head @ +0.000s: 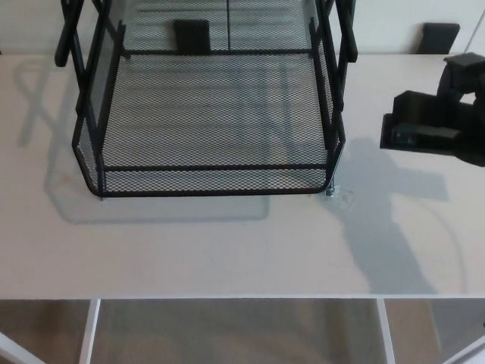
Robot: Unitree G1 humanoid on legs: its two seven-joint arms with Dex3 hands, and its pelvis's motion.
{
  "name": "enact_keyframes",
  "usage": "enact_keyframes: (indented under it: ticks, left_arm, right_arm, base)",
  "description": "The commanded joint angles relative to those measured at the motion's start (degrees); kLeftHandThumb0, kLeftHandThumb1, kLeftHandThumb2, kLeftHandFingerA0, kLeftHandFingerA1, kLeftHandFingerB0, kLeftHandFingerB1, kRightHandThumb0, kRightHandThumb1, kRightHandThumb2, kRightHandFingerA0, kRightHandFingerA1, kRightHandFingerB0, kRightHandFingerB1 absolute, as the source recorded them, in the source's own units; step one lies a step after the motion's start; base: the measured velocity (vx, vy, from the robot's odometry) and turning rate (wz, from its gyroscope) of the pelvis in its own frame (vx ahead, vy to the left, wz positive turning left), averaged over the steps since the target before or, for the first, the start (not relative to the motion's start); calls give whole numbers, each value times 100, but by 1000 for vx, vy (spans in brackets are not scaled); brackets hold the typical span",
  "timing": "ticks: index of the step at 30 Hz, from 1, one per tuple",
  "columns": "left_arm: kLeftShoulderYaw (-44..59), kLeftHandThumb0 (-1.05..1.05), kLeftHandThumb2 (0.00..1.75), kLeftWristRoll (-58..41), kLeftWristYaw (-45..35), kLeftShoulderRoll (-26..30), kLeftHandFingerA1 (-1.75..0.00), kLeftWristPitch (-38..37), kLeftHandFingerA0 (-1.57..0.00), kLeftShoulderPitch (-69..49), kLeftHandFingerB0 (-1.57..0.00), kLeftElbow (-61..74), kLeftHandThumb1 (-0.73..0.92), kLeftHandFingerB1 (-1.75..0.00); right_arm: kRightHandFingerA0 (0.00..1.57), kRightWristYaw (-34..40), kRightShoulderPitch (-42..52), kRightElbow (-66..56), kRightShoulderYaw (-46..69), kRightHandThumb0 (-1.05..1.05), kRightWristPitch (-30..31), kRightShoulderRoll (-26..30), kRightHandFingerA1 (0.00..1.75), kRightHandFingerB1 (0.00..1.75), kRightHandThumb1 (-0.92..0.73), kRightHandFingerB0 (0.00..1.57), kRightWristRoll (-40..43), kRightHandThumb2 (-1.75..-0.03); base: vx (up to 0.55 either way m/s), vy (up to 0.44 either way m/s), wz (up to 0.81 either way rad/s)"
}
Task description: The robot walks towards a desk on which a file tray is kept in the middle and a stapler is kept to its right. The robot lifts the stapler using its right hand and places it on the file tray.
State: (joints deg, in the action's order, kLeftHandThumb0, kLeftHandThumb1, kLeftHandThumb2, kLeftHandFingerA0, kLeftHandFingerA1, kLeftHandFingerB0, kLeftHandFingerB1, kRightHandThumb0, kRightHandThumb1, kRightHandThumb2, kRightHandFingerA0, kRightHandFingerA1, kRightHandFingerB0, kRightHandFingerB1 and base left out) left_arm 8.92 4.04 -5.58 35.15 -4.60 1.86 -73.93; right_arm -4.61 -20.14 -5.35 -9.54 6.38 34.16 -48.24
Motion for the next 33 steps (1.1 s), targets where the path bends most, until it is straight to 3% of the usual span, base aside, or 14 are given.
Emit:
enact_keyframes:
  ticks: [1, 2, 11, 12, 16, 18, 19, 21, 22, 23, 24, 25, 26, 33]
  left_arm:
    - [71, -26, 107, -76, -31, 57, -49, -24, -11, -123, -9, 25, 57, -48]
    - [60, -50, 64, -56, -2, 54, -34, -14, -31, -116, -24, 19, 81, -30]
    - [63, -49, 64, -16, 12, 79, -34, -59, -33, -212, -28, 76, 81, -31]
    - [57, -49, 64, -5, 28, 77, -34, -50, -33, -206, -28, 52, 81, -31]
    - [-2, -50, 65, 63, 1, 107, -34, -151, -33, -255, -28, -13, 82, -31]
    - [17, -50, 65, 45, 21, 108, -35, -162, -33, -285, -27, -36, 82, -31]
    - [12, -51, 64, 50, 19, 122, -34, -163, -33, -304, -28, -28, 81, -31]
    - [17, -50, 65, 46, 9, 148, -34, -139, -32, -323, -27, -24, 82, -31]
    - [87, -50, 64, -20, 13, 130, -34, -132, -32, -316, -27, -42, 81, -31]
    - [102, -50, 64, -31, 0, 143, -34, -132, -32, -323, -25, -42, 82, -30]
    - [114, -50, 64, -38, -13, 150, -34, -137, -32, -329, -25, -37, 82, -30]
    - [118, -50, 64, -39, -28, 158, -34, -150, -32, -332, -25, -26, 82, -30]
    - [61, -50, 65, 29, 11, 170, -34, -158, -34, -321, -27, -29, 82, -31]
    - [-30, -49, 64, 97, 77, 151, -34, -158, -34, -280, -25, -48, 82, -30]
  right_arm:
    - [86, -196, 3, -317, 444, -23, 319, -363, 175, 159, -67, 72, 583, -85]
    - [87, -231, 0, -368, 496, -26, 379, -401, 175, 159, -70, 72, 576, -79]
    - [89, -438, -443, -441, 777, -20, 141, -148, 175, 156, -59, 75, 611, -98]
    - [110, -475, -543, -433, 759, -21, 158, -90, 175, 147, -66, 73, 559, -89]
    - [90, -438, -1254, -289, 754, -29, -4, 324, 175, 156, -73, 73, 420, -76]
    - [116, -396, -1607, -135, 733, -38, -129, 448, 137, 125, -62, 93, 459, -101]
    - [87, -479, -1812, -100, 728, -29, -68, 499, 175, 159, -75, 69, 435, -76]
    - [89, -343, -2180, 89, 726, -23, -190, 567, 175, 163, -66, 69, 463, -85]
    - [119, -238, -2346, 162, 681, -40, -177, 592, 138, 127, -58, 99, 334, -101]
    - [90, -344, -2495, 156, 600, -36, -23, 598, 175, 164, -80, 69, 184, -68]
    - [90, -471, -2656, 138, 550, -36, 56, 610, 175, 167, -79, 65, 143, -65]
    - [117, -568, -2793, 148, 526, -45, 38, 634, 139, 127, -56, 94, 196, -96]
    - [85, -670, -2921, 145, 490, -32, 48, 629, 175, 162, -72, 66, 230, -66]
    - [82, -1058, -3409, 48, -61, -29, 386, 103, 175, 157, -68, 67, 126, -70]
  base:
    - [0, 0, 0]
    - [0, 0, 0]
    - [0, 0, 0]
    - [0, 0, 0]
    - [0, 0, 0]
    - [0, 0, 0]
    - [0, 0, 0]
    - [0, 0, 0]
    - [0, 0, 0]
    - [0, 0, 0]
    - [0, 0, 0]
    - [0, 0, 0]
    - [0, 0, 0]
    - [0, 0, 0]
